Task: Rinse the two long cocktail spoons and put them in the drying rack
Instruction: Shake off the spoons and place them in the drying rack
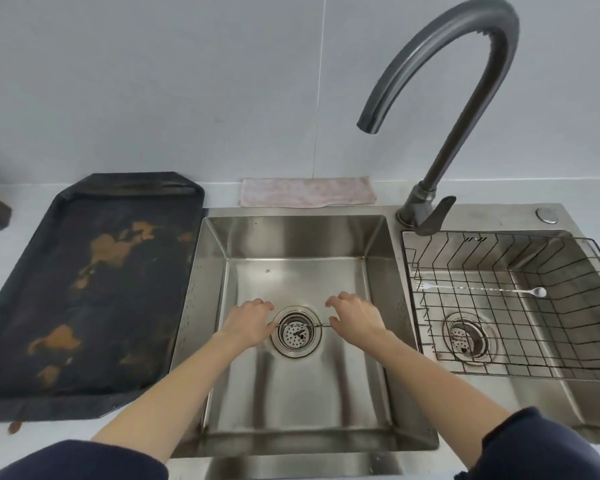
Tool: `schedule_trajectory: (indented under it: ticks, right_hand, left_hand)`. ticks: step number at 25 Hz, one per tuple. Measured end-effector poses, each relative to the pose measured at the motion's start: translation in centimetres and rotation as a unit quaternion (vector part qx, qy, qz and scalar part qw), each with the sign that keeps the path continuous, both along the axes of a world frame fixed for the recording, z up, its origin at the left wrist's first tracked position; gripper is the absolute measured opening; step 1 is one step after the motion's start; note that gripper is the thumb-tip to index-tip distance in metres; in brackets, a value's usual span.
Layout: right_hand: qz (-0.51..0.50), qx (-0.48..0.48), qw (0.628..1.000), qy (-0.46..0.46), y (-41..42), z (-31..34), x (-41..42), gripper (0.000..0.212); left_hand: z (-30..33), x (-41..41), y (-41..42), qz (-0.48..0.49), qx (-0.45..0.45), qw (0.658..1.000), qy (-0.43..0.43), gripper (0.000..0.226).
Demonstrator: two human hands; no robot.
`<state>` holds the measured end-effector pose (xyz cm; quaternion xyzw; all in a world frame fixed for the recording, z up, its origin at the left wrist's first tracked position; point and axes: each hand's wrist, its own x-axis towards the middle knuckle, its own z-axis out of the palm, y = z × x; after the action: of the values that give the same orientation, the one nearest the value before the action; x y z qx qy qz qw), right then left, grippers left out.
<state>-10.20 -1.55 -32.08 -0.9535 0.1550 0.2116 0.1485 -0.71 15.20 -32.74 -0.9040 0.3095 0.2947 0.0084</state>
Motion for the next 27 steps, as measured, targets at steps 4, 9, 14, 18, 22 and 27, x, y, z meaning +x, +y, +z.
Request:
schedule_trajectory:
  ticks: [4, 9, 14, 18, 22, 27]
  right_hand:
    - [0.000, 0.006, 0.998, 0.056, 0.3, -3.3, 1.0, 0.037]
    - [-0.005, 0.017, 0.995, 0.101, 0.6, -7.4, 2.2, 0.040]
    - [-0.009, 0.026, 0.994, 0.101, 0.1, -10.4, 3.6, 0.034]
    - [-0.009, 0.015, 0.996, 0.089, 0.2, -11.8, 3.7, 0.031]
    - [0.006, 0.018, 0.997, 0.078, 0.3, -12.3, 3.5, 0.032]
    - [0.023, 0.009, 0.997, 0.068, 0.5, -11.2, 3.2, 0.031]
  left_hand:
    - [-3.5, 1.1, 0.1, 0.010, 0.024, 0.999, 0.046, 0.043]
    - [-7.2, 1.9, -0.2, 0.018, 0.033, 0.996, 0.075, 0.037]
    - [-9.5, 2.6, -0.5, 0.041, 0.011, 0.996, 0.084, 0.036]
    - [-10.4, 2.9, -0.8, 0.033, 0.002, 0.998, 0.060, 0.029]
    - [-10.7, 3.0, -1.1, 0.012, 0.011, 0.999, 0.042, 0.025]
    - [-10.0, 3.1, -0.8, 0.011, -0.005, 0.999, 0.040, 0.024]
